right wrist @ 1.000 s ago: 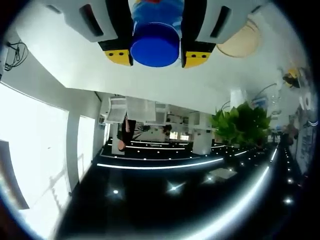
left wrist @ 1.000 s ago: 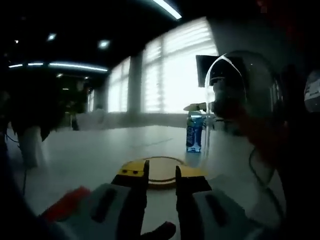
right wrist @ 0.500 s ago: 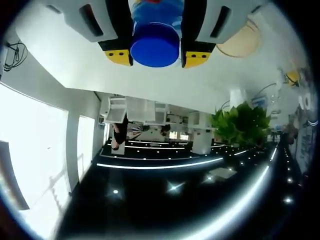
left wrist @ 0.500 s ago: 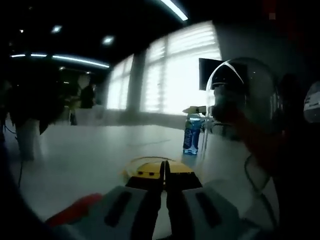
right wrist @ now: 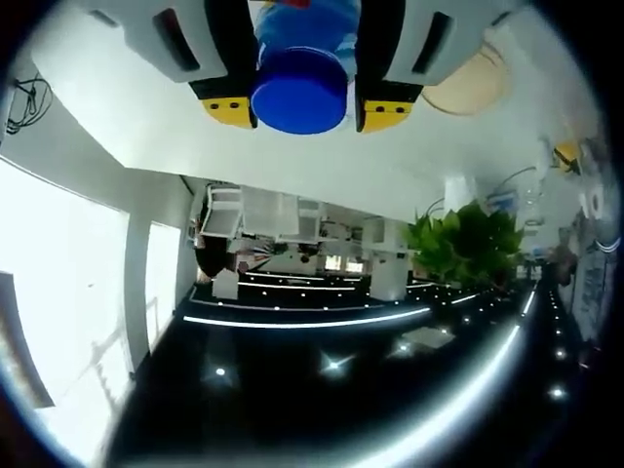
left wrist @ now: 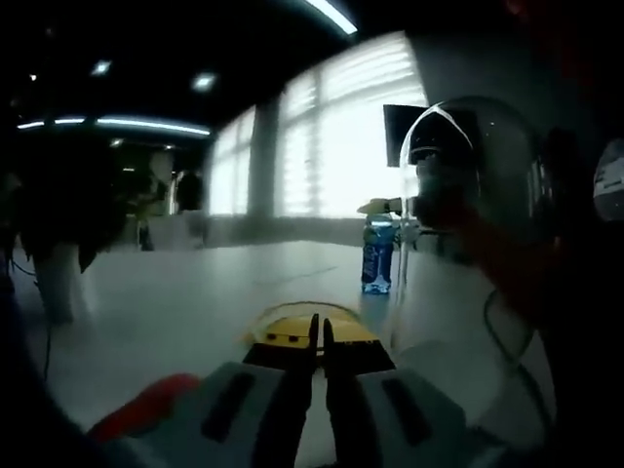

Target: Open the cover put in the Mizone put the cover back on

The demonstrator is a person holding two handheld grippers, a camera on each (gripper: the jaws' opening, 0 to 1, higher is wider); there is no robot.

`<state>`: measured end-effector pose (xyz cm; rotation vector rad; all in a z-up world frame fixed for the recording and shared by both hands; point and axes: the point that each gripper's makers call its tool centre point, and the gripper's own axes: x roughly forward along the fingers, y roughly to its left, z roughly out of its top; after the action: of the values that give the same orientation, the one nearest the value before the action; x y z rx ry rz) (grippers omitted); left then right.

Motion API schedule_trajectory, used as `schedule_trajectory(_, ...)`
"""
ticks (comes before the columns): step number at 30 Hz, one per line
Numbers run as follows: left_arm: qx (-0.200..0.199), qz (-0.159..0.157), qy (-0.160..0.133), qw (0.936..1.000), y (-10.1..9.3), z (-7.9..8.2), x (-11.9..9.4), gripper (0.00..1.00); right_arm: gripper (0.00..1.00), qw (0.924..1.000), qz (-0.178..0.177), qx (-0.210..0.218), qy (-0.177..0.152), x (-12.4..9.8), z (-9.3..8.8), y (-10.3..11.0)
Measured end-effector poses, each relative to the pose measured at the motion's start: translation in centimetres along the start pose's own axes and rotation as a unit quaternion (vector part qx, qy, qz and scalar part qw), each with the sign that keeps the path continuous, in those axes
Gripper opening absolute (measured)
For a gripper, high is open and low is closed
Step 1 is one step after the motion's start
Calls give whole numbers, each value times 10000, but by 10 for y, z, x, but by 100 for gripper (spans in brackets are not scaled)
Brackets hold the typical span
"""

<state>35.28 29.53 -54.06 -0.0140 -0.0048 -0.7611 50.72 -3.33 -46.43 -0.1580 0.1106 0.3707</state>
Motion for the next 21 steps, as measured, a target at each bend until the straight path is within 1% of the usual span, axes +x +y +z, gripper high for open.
schedule_trajectory(8,-81,-35,-112,9999,-1,5,-1,0,33,10000,65,16,-6,0,-1,0)
schedule_trajectory(15,29,-65,-45,10000,-3,1,1,0,33,10000,92,16,-23,0,-2,1)
schedule_trajectory(21,5,-23,-60,10000,0,2,1,0,34,9999,139,34,-81,0,-2,1)
